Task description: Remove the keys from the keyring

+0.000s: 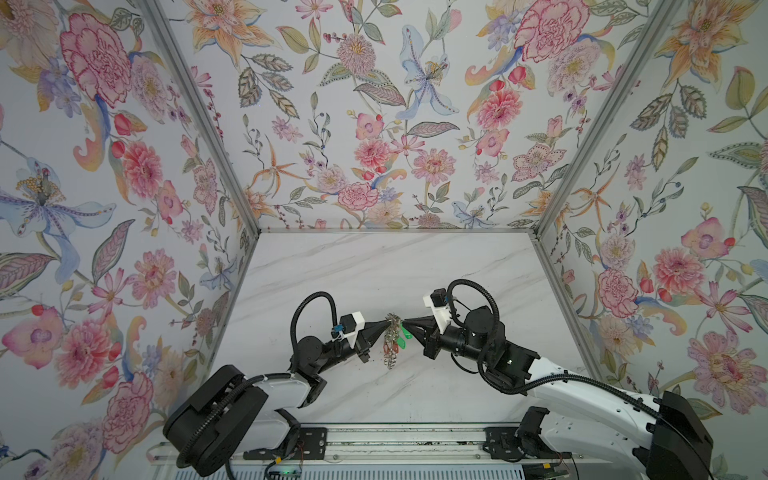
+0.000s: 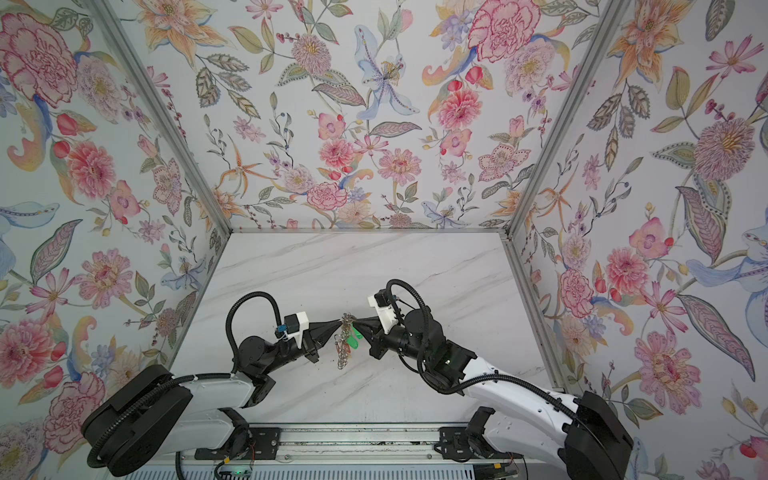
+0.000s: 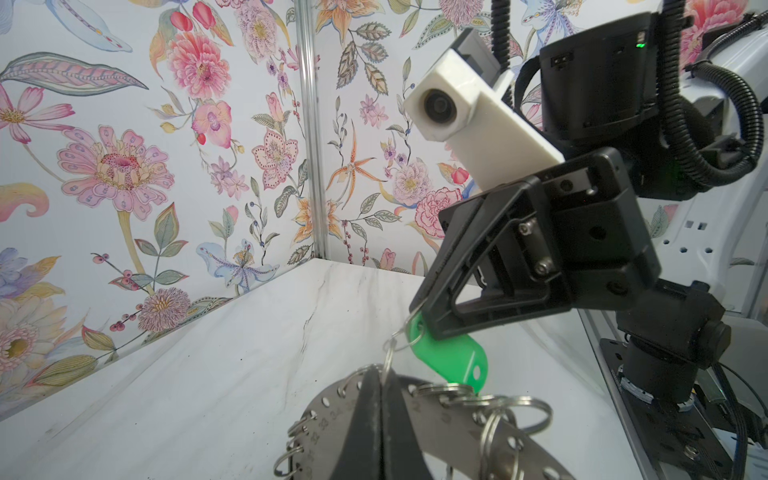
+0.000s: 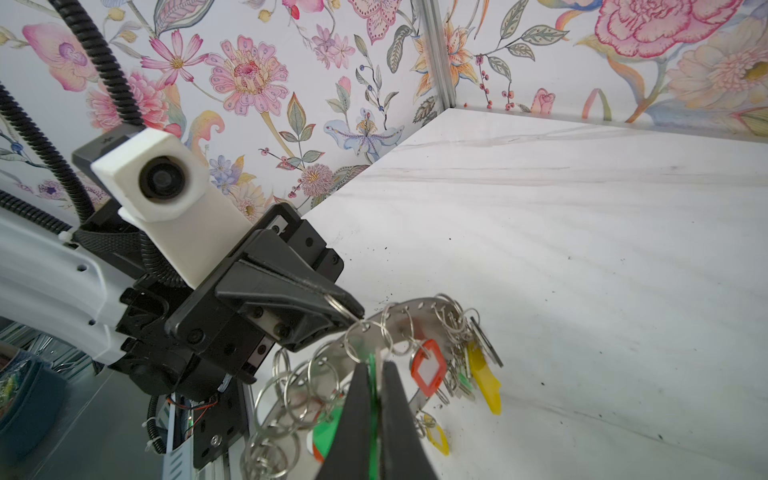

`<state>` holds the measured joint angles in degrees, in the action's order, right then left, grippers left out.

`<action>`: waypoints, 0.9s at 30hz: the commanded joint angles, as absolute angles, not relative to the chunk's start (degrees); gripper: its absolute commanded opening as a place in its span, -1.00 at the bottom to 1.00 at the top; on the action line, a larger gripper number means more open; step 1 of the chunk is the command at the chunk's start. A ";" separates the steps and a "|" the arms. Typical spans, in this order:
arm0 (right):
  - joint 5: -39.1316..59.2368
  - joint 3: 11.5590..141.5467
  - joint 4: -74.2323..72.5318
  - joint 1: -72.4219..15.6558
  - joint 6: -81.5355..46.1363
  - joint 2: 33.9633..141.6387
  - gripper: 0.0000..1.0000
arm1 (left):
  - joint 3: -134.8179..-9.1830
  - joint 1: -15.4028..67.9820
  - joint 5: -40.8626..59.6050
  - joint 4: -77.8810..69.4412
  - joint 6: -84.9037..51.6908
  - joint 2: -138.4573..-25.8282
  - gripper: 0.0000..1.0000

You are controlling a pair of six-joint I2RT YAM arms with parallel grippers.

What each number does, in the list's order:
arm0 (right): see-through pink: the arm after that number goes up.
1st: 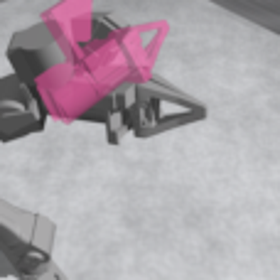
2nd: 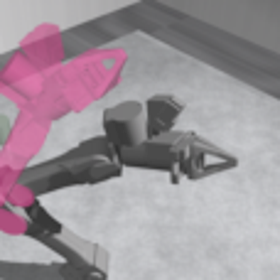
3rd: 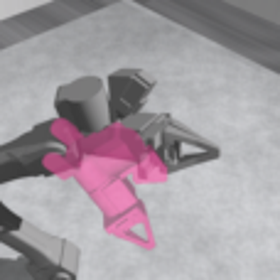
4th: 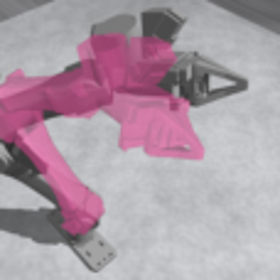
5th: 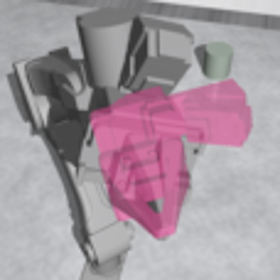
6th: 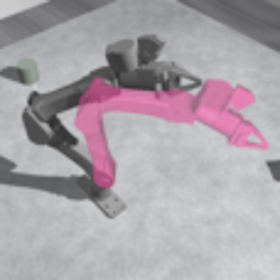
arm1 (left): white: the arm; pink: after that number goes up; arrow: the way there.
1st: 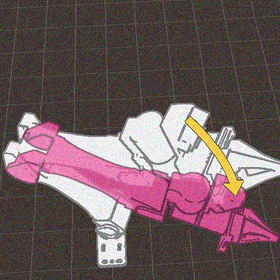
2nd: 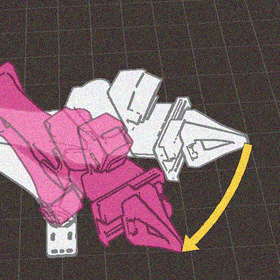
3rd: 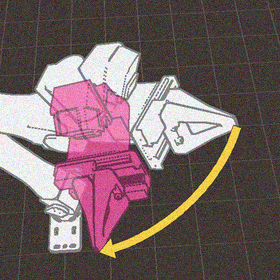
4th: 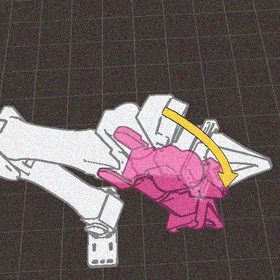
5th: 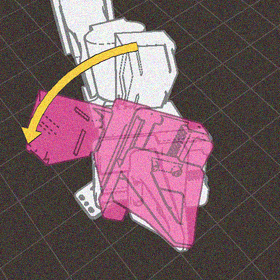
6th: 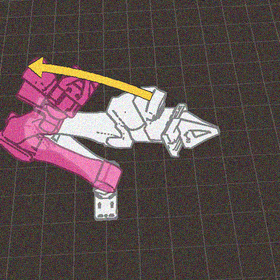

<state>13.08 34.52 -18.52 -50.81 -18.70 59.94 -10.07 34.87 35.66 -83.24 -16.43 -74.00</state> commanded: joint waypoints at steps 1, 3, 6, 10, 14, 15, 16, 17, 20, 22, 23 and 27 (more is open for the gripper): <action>11.05 34.53 -12.00 -45.78 -17.49 56.54 -1.00 | -11.46 32.00 31.87 -88.20 -15.04 -70.82 -1.00; 12.22 35.98 -10.52 -43.81 -16.69 56.04 -1.00 | -11.63 31.99 33.64 -86.04 -14.52 -69.95 -1.00; 13.92 38.77 -8.01 -41.51 -15.49 56.16 -1.00 | -12.37 31.99 36.41 -81.48 -13.24 -68.27 -1.00; 15.69 41.57 -6.37 -39.02 -14.58 57.10 -1.00 | -13.38 31.99 39.76 -75.38 -11.18 -65.63 -1.00; 15.86 43.79 -5.76 -37.54 -13.49 58.55 -1.00 | -14.53 32.00 42.19 -67.66 -8.36 -62.77 -1.00; 15.86 44.38 -5.72 -37.56 -13.34 59.02 -1.00 | -14.74 32.00 42.72 -65.86 -7.60 -62.13 -1.00; 15.91 44.89 -5.76 -37.53 -13.16 59.42 -1.00 | -14.89 32.00 43.17 -64.47 -7.10 -61.69 -1.00; 15.77 45.47 -5.73 -37.59 -13.10 59.93 -1.00 | -15.07 32.01 43.62 -63.07 -6.53 -61.18 -1.00; 15.69 46.98 -6.27 -35.38 -13.42 61.35 -1.00 | -15.36 32.16 44.07 -59.55 -4.86 -60.07 -1.00; 15.73 48.19 -6.16 -35.07 -13.44 62.11 -1.00 | -15.56 32.17 44.13 -56.82 -3.14 -59.70 -1.00; 15.73 48.86 -6.24 -34.90 -13.45 62.54 -1.00 | -15.49 32.24 43.89 -55.49 -2.01 -59.68 -1.00; 15.64 51.39 -5.67 -34.13 -13.44 64.33 -1.00 | -14.57 32.55 43.33 -54.48 -0.34 -60.20 -1.00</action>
<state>29.82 46.92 -3.11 -40.75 -14.35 64.69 -16.29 34.06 41.15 -56.55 -3.55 -61.82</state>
